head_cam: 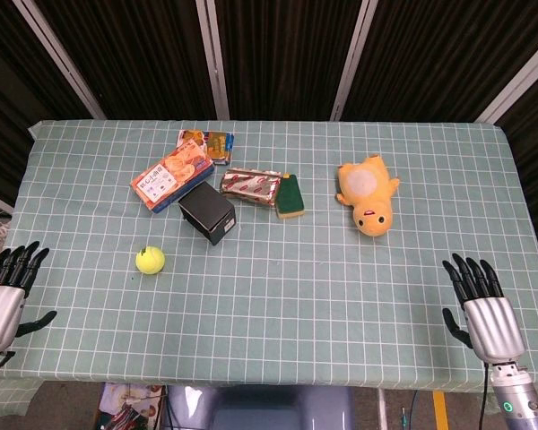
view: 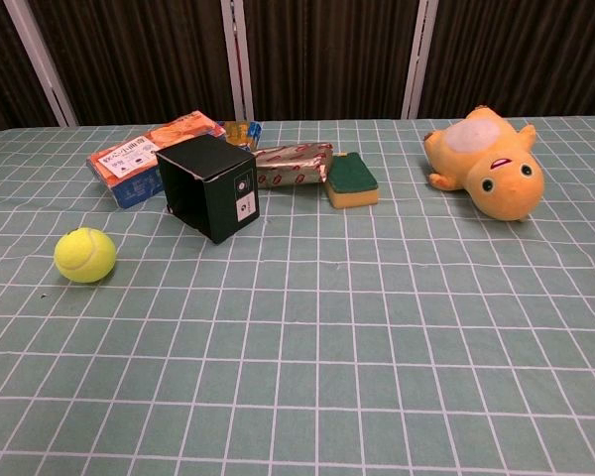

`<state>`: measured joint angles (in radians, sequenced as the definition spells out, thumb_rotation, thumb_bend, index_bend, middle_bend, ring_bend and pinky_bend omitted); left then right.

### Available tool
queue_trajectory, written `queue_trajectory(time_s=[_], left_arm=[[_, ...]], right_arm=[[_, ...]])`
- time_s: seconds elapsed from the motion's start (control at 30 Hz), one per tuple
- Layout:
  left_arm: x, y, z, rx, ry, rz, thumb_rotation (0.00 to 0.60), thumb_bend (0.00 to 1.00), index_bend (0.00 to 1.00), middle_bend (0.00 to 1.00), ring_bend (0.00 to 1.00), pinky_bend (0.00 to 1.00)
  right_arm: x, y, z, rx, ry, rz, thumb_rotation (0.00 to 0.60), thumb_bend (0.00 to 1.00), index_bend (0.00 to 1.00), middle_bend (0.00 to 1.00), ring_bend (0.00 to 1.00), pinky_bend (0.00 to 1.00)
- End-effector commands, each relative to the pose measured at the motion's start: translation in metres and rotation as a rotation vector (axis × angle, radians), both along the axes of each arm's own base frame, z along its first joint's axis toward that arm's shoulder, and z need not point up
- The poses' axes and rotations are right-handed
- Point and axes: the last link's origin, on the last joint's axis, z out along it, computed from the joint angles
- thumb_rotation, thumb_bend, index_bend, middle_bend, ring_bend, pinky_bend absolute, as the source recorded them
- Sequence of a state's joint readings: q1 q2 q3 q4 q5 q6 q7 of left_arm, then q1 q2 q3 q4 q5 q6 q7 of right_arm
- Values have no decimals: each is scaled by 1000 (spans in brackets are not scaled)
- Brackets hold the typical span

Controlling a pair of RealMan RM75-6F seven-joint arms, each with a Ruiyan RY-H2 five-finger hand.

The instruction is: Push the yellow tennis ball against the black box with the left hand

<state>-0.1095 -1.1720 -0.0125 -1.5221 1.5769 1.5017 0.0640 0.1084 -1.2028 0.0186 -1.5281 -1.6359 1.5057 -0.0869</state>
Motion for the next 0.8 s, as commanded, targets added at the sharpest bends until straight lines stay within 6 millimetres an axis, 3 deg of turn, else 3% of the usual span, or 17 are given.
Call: queue_trajectory(time_s=[0.03,0.23,0.3,0.37,0.43,0.5,0.6,0.8], left_arm=[[0,0,-1,-7,1,5,600,30,0,0,0,16],[2,4,-7,-26,10,-2,600,32,0,2,0,20],[4,9,-12,-41,15,-20,600,41,22,45,21,81],[7,15,-18,-61,18,-42,600,78,130,194,141,253],[12,23,-28,-100,23,-77,600,148,343,444,407,498],[17,29,-41,-177,44,-106,600,212,486,578,564,612],[23,37,-61,-327,101,-124,600,295,563,632,627,638],[37,58,-88,-444,269,-171,600,330,587,670,657,638]], right_arm=[[0,0,0,1,-1,-2,600,442,0,0,0,0],[-1,0,2,0,-9,-5,600,442,0,0,0,0],[-1,0,4,-3,-19,-11,600,442,0,0,0,0],[-1,1,6,-5,-21,-11,600,442,0,0,0,0],[-1,1,7,-2,-24,-11,600,442,0,0,0,0],[-1,1,8,1,-30,-10,600,442,0,0,0,0],[0,2,8,6,-33,-8,600,442,0,0,0,0],[-1,2,10,10,-41,-11,600,442,0,0,0,0]])
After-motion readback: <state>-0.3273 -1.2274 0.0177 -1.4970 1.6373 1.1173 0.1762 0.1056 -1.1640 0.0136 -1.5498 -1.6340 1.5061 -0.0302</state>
